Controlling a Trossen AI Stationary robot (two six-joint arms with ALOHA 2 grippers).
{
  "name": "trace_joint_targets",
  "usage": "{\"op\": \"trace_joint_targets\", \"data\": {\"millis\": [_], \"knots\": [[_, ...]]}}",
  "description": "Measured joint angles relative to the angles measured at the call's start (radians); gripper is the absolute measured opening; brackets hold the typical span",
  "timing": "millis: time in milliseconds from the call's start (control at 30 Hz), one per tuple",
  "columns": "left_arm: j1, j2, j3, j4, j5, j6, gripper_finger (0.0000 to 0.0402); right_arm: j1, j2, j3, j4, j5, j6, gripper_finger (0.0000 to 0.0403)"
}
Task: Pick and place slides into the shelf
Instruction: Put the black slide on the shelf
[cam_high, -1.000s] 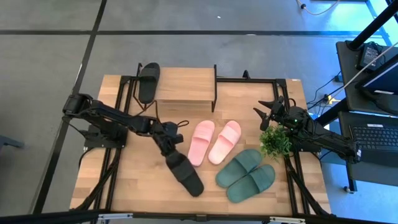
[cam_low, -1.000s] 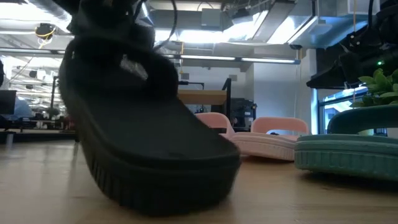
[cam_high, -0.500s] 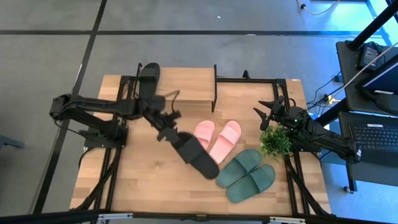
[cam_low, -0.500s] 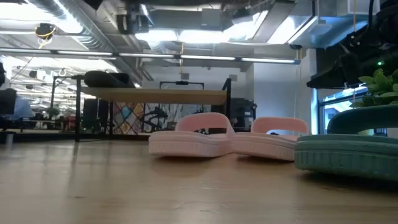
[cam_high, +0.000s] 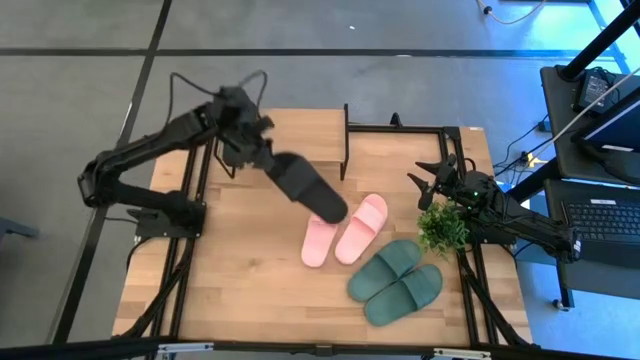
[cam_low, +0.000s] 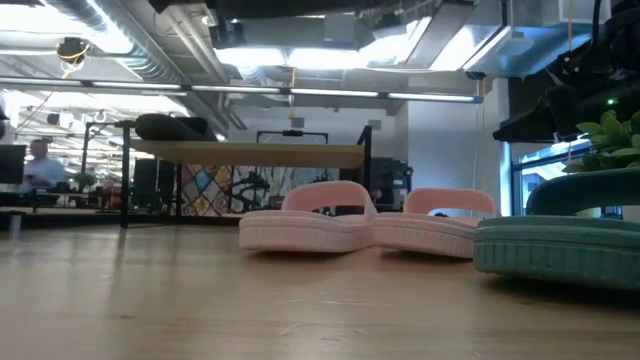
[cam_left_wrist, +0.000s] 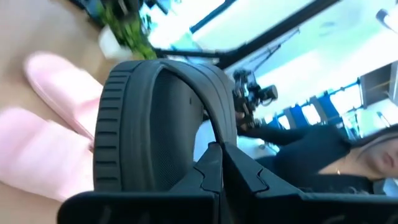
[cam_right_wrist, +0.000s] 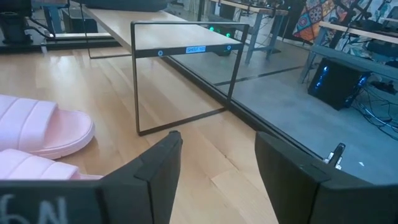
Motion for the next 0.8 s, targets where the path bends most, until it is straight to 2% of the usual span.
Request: {"op": "trace_joint_targets", "data": {"millis": [167,400,633,800], "knots": [[0.157,0.023,0.015,-0.007,0.106,0.063,0.0000,0.000,0.000,0.000,0.015,0.000,0.000,0.0206],[0.315,0.132,0.049,-0.005,0.184,0.090,0.0000,0.000,0.000,0.000,0.039,0.000,0.002,0.0206],[0.422,0.272,0.219,0.000,0.273,0.141,0.0000,0.000,0.000,0.000,0.041,0.001,0.052,0.0206],[0.490,0.342,0.326,0.000,0.413,0.141,0.0000,0.000,0.000,0.000,0.041,0.001,0.053,0.0206]]}}
